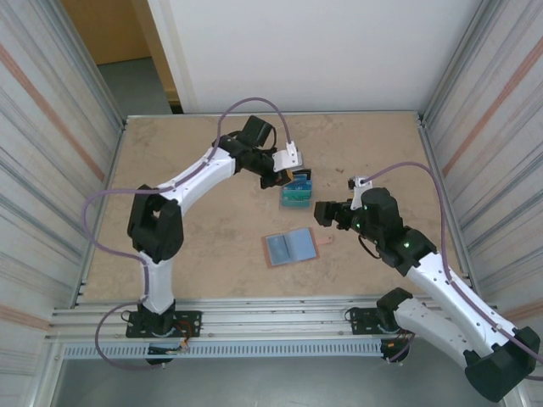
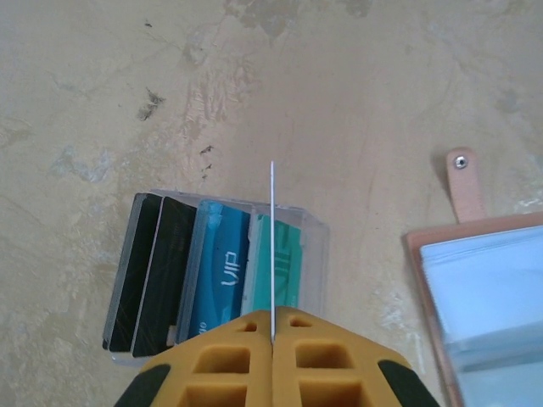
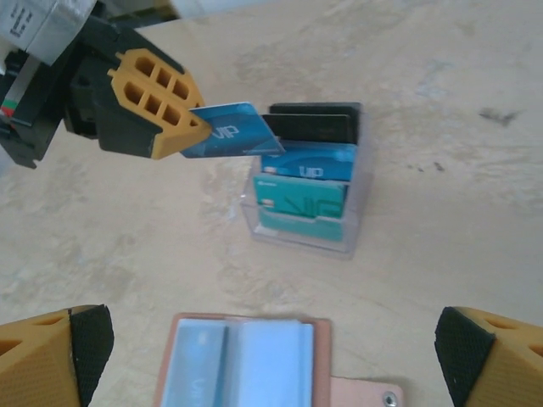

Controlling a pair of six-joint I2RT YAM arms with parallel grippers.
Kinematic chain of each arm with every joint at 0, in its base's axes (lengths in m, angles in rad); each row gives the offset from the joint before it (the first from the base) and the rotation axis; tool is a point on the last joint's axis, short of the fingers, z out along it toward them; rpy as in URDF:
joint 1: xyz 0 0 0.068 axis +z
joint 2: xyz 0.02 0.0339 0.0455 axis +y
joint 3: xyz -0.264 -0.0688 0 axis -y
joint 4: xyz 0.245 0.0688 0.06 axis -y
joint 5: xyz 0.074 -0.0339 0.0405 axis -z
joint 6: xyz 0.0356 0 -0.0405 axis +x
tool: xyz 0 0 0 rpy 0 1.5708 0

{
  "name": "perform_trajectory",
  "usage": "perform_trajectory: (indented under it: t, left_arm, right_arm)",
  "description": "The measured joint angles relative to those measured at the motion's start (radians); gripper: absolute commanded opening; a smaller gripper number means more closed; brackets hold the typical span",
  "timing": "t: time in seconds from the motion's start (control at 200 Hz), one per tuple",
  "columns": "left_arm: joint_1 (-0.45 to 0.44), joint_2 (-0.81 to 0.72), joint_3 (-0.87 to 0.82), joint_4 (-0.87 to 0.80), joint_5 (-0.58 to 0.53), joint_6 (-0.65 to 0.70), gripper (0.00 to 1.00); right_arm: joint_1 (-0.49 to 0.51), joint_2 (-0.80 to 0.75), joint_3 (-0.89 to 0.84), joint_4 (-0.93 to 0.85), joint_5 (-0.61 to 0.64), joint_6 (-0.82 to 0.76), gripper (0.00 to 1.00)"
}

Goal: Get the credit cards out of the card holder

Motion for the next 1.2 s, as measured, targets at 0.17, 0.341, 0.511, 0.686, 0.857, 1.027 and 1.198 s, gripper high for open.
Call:
perform_trajectory:
  t: [0.17, 0.341, 0.511, 0.686, 0.857, 1.027, 1.198]
  left_arm:
    - [0.017, 0.072, 0.072, -0.002, 0.019, 0.032, 0.0]
    - [0.026, 0.138, 0.135, -0.004, 0.053, 0.044, 0.0]
    - [0.026, 0.192, 0.163, -0.006, 0.074, 0.043, 0.0]
    - [0.026, 0.221, 0.169, -0.017, 0.08, 0.043, 0.0]
    - [0.026, 0.234, 0.176, -0.024, 0.08, 0.043, 0.0]
    - [0.026, 0.266, 0.199, -0.025, 0.08, 0.043, 0.0]
    - [0.026, 0.3, 0.223, -0.027, 0.076, 0.04, 0.0]
  right_arm:
    - [0.0, 0.0, 0.028, -0.05, 0.065, 0.045, 0.99]
    - [0.0, -0.003, 0.045, -0.094, 0.112, 0.078, 0.99]
    - [0.0, -0.025, 0.046, -0.122, 0.137, 0.096, 0.99]
    - [0.0, -0.034, 0.046, -0.131, 0.154, 0.104, 0.99]
    - [0.0, -0.034, 0.046, -0.132, 0.157, 0.104, 0.99]
    - [0.0, -0.034, 0.046, -0.132, 0.156, 0.104, 0.99]
    - [0.0, -0.034, 0.046, -0.131, 0.154, 0.104, 0.99]
